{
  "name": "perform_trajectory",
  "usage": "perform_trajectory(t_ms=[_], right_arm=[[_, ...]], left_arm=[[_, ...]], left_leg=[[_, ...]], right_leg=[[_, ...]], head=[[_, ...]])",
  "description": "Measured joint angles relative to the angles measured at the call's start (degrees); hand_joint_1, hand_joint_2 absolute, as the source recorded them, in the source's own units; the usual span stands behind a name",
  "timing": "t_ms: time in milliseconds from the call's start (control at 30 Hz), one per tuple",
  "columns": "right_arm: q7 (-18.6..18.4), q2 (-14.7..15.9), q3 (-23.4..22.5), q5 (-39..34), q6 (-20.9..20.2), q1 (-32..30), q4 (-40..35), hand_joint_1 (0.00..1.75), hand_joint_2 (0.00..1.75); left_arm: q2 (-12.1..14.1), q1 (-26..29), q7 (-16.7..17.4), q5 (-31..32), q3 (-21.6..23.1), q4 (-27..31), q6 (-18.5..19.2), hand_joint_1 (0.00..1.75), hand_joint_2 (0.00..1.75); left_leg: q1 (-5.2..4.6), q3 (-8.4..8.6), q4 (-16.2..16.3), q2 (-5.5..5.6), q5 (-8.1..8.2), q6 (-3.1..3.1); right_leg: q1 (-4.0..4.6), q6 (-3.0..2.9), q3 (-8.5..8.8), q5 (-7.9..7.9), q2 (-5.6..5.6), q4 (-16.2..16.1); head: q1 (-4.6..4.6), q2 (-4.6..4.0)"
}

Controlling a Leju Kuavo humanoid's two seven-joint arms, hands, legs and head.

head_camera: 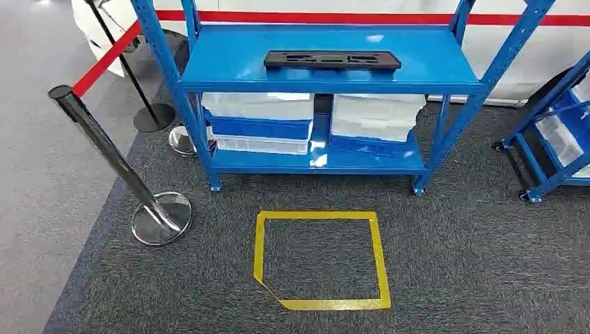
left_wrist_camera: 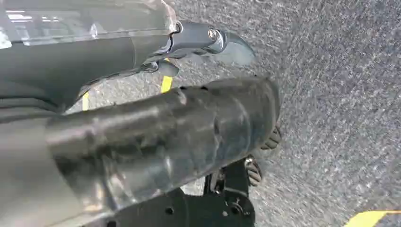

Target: Take the parts from the cabinet and place them on the table.

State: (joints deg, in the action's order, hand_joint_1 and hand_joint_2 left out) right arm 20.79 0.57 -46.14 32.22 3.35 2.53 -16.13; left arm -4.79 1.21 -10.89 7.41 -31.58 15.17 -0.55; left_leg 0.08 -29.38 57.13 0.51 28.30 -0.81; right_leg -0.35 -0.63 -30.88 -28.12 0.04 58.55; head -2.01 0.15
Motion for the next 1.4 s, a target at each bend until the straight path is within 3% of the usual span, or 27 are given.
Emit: perform_trajectory(t_ms=[233, 267, 400, 500, 533, 600, 633, 700, 733, 767, 800, 900, 933, 967, 1033, 1067, 1133, 1200, 1233, 1267, 1300, 1333, 1400], right_arm=[[10.0, 0.6, -2.3, 7.5, 1.4, 3.2, 0.2, 0.00, 1.75], [10.2, 0.6, -2.3, 7.5, 1.5, 3.5, 0.2, 0.00, 0.00], [13.8, 0.9, -2.8, 10.8, 2.9, 3.8, 0.3, 0.00, 0.00], [13.8, 1.6, -2.4, 15.8, 7.8, 4.2, 0.3, 0.00, 0.00], [13.8, 2.0, -1.6, 17.9, 10.2, 4.6, 0.3, 0.00, 1.75], [13.4, 3.1, -0.1, 20.2, 12.1, 5.9, -0.1, 0.00, 1.75], [13.2, 3.7, 0.7, 20.8, 12.3, 6.7, -0.6, 0.00, 1.75], [12.6, 4.4, 2.3, 21.5, 11.5, 8.3, -1.4, 0.00, 1.75], [11.7, 4.6, 3.5, 22.6, 10.9, 9.3, -1.9, 0.00, 1.75], [9.8, 5.3, 5.6, 24.1, 10.3, 10.2, -3.1, 0.00, 1.75], [8.2, 5.9, 7.8, 24.4, 9.6, 11.4, -4.1, 0.00, 1.75], [6.1, 7.7, 14.6, 24.9, 8.8, 15.3, -7.7, 0.00, 1.75], [5.5, 8.1, 17.7, 25.5, 8.4, 16.8, -8.6, 0.00, 1.75], [4.0, 9.1, 21.0, 26.4, 8.4, 18.5, -10.0, 0.00, 1.75], [0.5, 9.8, 28.4, 28.3, 7.6, 21.2, -13.0, 0.00, 1.75], [-1.5, 10.2, 31.9, 29.2, 6.7, 22.8, -14.7, 0.00, 0.00], [-6.2, 10.4, 40.1, 30.9, 2.6, 26.6, -18.5, 0.00, 0.00], [-9.5, 10.3, 48.8, 30.9, -4.8, 32.6, -20.4, 0.00, 0.00], [-10.5, 10.0, 52.4, 30.3, -7.9, 35.2, -20.6, 0.00, 0.00], [-11.4, 9.7, 56.4, 29.3, -9.9, 37.4, -20.9, 0.00, 0.00], [-11.9, 9.6, 59.8, 28.5, -10.5, 39.1, -21.2, 0.00, 0.00], [-12.2, 9.6, 62.2, 27.7, -10.6, 40.5, -21.6, 0.00, 0.00], [-12.8, 9.4, 66.8, 25.6, -10.3, 42.3, -22.5, 0.00, 0.00]], left_arm=[[-0.7, -0.9, -0.9, 2.7, -4.0, -1.0, 0.5, 0.00, 0.00], [-0.8, -0.9, -0.9, 2.8, -4.0, -1.1, 0.5, 0.00, 0.00], [-0.9, -1.2, -0.9, 4.3, -6.0, -1.7, 0.5, 0.00, 0.00], [-0.9, -1.4, 0.1, 5.8, -6.8, -1.9, 0.9, 0.00, 0.00], [-0.9, -1.5, 0.4, 6.2, -7.0, -1.9, 1.0, 0.00, 0.00], [-1.0, -1.6, 1.2, 6.5, -7.0, -2.1, 2.3, 0.00, 0.00], [-0.9, -1.7, 1.5, 5.8, -7.2, -2.1, 4.1, 0.00, 0.00], [-0.9, -1.8, 1.5, 5.4, -8.0, -2.2, 6.8, 0.00, 0.00], [-0.9, -1.8, 1.0, 6.1, -8.2, -2.2, 7.5, 0.00, 0.00], [-0.9, -1.8, 0.4, 7.1, -8.3, -2.2, 7.9, 0.00, 0.00], [-0.9, -1.9, 0.0, 7.7, -8.3, -2.2, 8.2, 0.00, 0.00], [-0.9, -2.4, -1.1, 9.6, -8.3, -2.2, 7.6, 0.00, 0.00], [-0.8, -2.4, -1.6, 10.1, -8.3, -2.2, 7.1, 0.00, 0.00], [-0.8, -2.6, -2.1, 10.3, -8.2, -2.3, 7.0, 0.00, 0.00], [-0.8, -2.8, -3.9, 11.5, -8.2, -2.3, 6.0, 0.00, 0.00], [-0.8, -2.8, -4.8, 11.8, -8.2, -2.3, 5.6, 0.00, 0.00], [-0.9, -3.0, -5.9, 12.6, -8.2, -2.3, 5.2, 0.00, 0.00], [-0.8, -3.4, -5.6, 13.3, -8.2, -2.3, 7.8, 0.00, 0.00], [-0.7, -3.4, -5.1, 13.3, -8.2, -2.3, 10.2, 0.00, 0.00], [-0.5, -3.4, -5.0, 13.3, -8.2, -2.3, 11.7, 0.00, 0.00], [-0.5, -3.4, -4.9, 13.4, -8.2, -2.4, 12.3, 0.00, 0.00], [-0.4, -3.4, -4.9, 13.5, -8.2, -2.4, 12.6, 0.00, 0.00], [-0.4, -3.4, -4.9, 13.7, -8.2, -2.4, 12.7, 0.00, 0.00]], left_leg=[[-0.18, -0.02, 0.2, 0.02, 0.01, -0.02], [-0.19, -0.04, 0.3, 0.04, 0.02, -0.03], [-0.34, -0.24, 0.5, 0.01, 0.15, -0.30], [-0.50, -0.41, 0.7, 0.01, 0.16, -0.77], [-0.54, -0.67, 0.6, 0.01, 0.05, -0.93], [0.18, 0.12, -0.8, -0.31, -0.92, -1.63], [0.26, 0.03, -1.1, -0.40, -1.09, -1.89], [0.28, -0.19, -1.0, -0.71, -1.26, -2.16], [0.28, -0.24, -1.0, -0.72, -1.26, -2.15], [0.28, -0.29, -0.9, -0.69, -1.24, -2.13], [0.32, -0.29, -0.7, -0.69, -1.16, -2.03], [0.53, -0.39, 0.6, -0.61, -0.28, -1.14], [0.30, -1.11, 0.9, -0.62, -0.05, -0.78], [0.16, -1.51, 1.6, -0.56, 0.05, -0.42], [0.16, -2.09, 1.5, -0.52, -0.31, 0.18], [0.15, -2.12, 1.5, -0.63, -0.30, 0.43], [0.46, -3.16, 3.9, -0.52, 1.35, 1.07], [0.53, -7.66, 12.8, -0.53, 5.58, 1.59], [0.56, -9.89, 17.0, -0.53, 6.96, 1.73], [0.57, -11.39, 19.5, -0.53, 7.09, 1.76], [0.57, -11.68, 19.3, -0.53, 5.68, 1.68], [0.57, -10.72, 16.3, -0.53, 3.09, 1.51], [0.56, -6.58, 6.1, -0.61, -3.14, 0.98]], right_leg=[[-0.24, 0.13, -0.02, 0.09, 0.02, -0.1], [-0.25, 0.14, -0.02, 0.10, 0.00, -0.1], [-0.39, 0.35, -0.05, 0.17, 0.01, -0.1], [-0.54, 0.78, -0.04, 0.33, 0.00, -0.1], [-0.56, 1.00, -0.02, 0.47, -0.01, -0.4], [-0.55, 1.39, -0.16, 0.02, 0.00, 0.3], [-0.39, 1.49, -1.44, -1.80, -0.03, 2.6], [-0.60, 1.81, -5.56, -6.05, -0.03, 11.1], [-0.72, 1.99, -7.46, -7.23, -0.02, 14.9], [-0.96, 2.14, -8.63, -7.05, -0.05, 16.9], [-1.22, 2.36, -8.37, -5.31, -0.06, 15.9], [-1.93, 2.75, -2.91, 2.65, 0.07, 2.9], [-1.71, 2.64, -2.51, 1.27, 0.41, 2.6], [-1.42, 2.01, -2.43, 1.03, 0.52, 1.4], [-1.26, 1.58, -3.31, 1.14, 0.51, 2.1], [-1.44, 1.20, -3.45, 1.31, 0.65, 2.0], [-1.69, 0.31, -3.28, 1.56, 0.60, 1.6], [-1.52, -0.19, -3.41, 1.60, 0.60, 1.6], [-1.42, -0.31, -3.43, 1.59, 0.63, 1.6], [-1.34, -0.34, -3.38, 1.57, 0.69, 1.7], [-1.26, -0.43, -3.20, 1.50, 0.66, 1.7], [-1.20, -0.41, -3.01, 1.38, 0.55, 1.7], [-1.12, -0.22, -2.40, 0.92, 0.16, 1.8]], head=[[0.00, 0.00], [0.00, -0.02], [0.00, 0.00], [0.00, 0.00], [0.00, 0.00], [0.02, 0.00], [0.09, -0.02], [0.07, 0.00], [0.07, 0.00], [0.09, 0.00], [0.07, 0.00], [0.07, 0.00], [0.13, 0.00], [-0.02, 0.00], [0.04, 0.00], [0.04, 0.00], [0.02, -0.02], [0.02, -0.02], [0.02, 0.00], [0.02, 0.00], [0.02, -0.02], [0.02, -0.02], [0.02, 0.00]])
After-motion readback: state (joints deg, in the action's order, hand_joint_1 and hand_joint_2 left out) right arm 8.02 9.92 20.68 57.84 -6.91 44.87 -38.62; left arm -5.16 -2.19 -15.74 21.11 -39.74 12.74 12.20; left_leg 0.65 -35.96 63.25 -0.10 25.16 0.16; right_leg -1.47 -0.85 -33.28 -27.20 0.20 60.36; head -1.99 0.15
